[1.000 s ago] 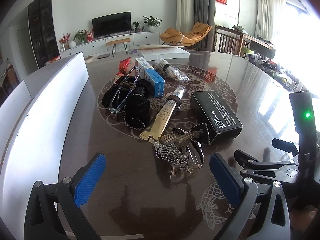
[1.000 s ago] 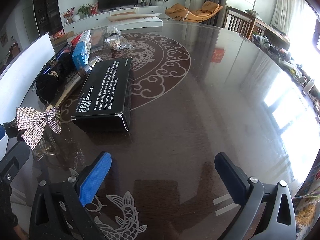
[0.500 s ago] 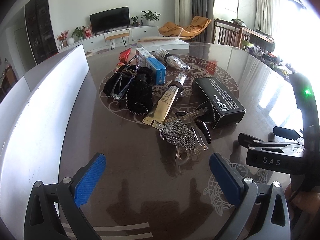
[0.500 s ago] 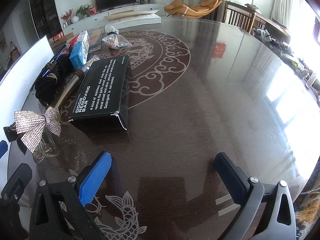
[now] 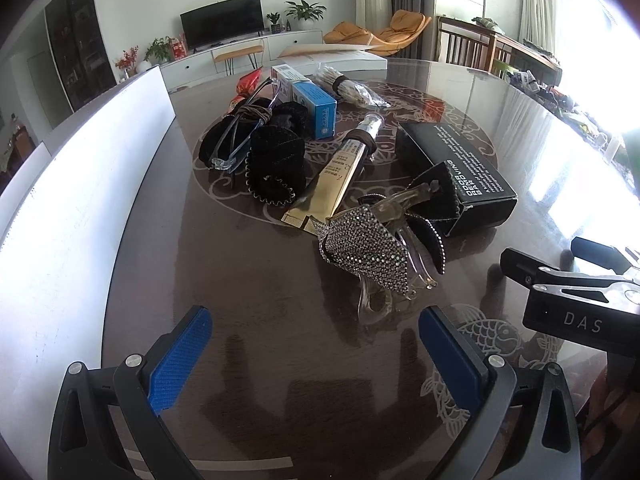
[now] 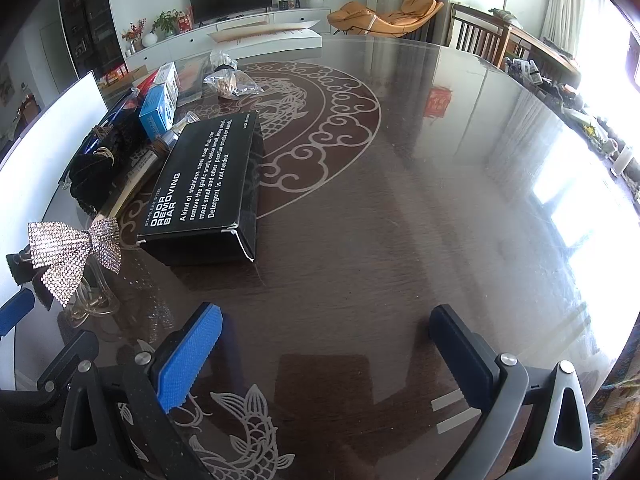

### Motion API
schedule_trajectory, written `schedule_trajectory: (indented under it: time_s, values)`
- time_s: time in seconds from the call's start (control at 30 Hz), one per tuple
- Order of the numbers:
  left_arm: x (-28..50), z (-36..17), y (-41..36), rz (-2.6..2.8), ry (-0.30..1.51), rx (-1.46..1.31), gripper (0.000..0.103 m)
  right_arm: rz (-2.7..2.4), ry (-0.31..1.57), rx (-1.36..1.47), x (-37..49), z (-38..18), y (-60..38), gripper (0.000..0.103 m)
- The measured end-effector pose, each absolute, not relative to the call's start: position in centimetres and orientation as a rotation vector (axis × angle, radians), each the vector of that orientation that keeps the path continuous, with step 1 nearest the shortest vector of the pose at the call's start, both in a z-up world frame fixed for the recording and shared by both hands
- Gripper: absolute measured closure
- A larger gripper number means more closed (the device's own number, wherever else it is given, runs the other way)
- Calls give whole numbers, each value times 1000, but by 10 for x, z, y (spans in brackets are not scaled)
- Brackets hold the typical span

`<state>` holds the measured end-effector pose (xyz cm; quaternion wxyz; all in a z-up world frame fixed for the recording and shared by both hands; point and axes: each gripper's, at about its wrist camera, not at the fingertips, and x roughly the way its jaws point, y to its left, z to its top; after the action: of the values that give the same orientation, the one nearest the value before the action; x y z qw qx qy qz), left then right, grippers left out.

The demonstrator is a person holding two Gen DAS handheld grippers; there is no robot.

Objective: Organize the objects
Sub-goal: 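Move the left gripper toward the silver rhinestone handbag on the table, then close the left gripper on the rhinestone handbag and lift it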

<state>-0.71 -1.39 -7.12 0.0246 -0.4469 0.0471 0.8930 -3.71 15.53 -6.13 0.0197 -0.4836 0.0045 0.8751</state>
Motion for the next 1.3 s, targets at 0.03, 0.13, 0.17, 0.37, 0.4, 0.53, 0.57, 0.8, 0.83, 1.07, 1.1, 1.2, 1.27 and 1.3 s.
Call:
schedule_trajectory:
  time_s: [0.03, 0.13, 0.17, 0.37, 0.4, 0.53, 0.57, 0.8, 0.83, 1.07, 1.1, 1.2, 1.27, 1.3]
  values:
    - [-7, -72, -13, 2761, 151, -1388, 0, 2715, 14, -1501, -37, -61, 156, 0]
    - [-8, -75, -12, 2758, 163, -1406, 0, 2716, 14, -1500, -37, -61, 155, 0]
    - [-9, -76, -12, 2755, 162, -1413, 0, 2716, 14, -1501, -37, -62, 155, 0]
    - [-12, -77, -12, 2750, 152, -1432, 0, 2716, 13, -1500, -37, -62, 155, 0]
    - [-13, -77, -12, 2749, 148, -1437, 0, 2716, 13, -1500, -37, -62, 155, 0]
    - [-19, -78, -12, 2735, 118, -1464, 0, 2716, 13, -1500, -37, -62, 155, 0]
    - [-21, -78, -13, 2729, 103, -1471, 0, 2716, 13, -1500, -37, -62, 155, 0]
    - [-26, -81, -15, 2717, 48, -1484, 0, 2716, 13, -1499, -37, -62, 155, 0]
    - [-26, -81, -15, 2717, 49, -1481, 0, 2716, 13, -1499, -37, -62, 155, 0]
    - [-31, -81, -13, 2730, 41, -1479, 0, 2717, 13, -1499, -37, -62, 155, 0]
    - [-32, -81, -13, 2733, 39, -1478, 0, 2717, 13, -1499, -37, -62, 155, 0]
    - [-33, -82, -13, 2739, 35, -1476, 0, 2717, 13, -1498, -37, -62, 155, 0]
    - [-33, -82, -13, 2740, 37, -1472, 0, 2717, 13, -1498, -37, -62, 155, 0]
    - [-33, -82, -13, 2741, 39, -1470, 0, 2717, 13, -1498, -37, -62, 155, 0]
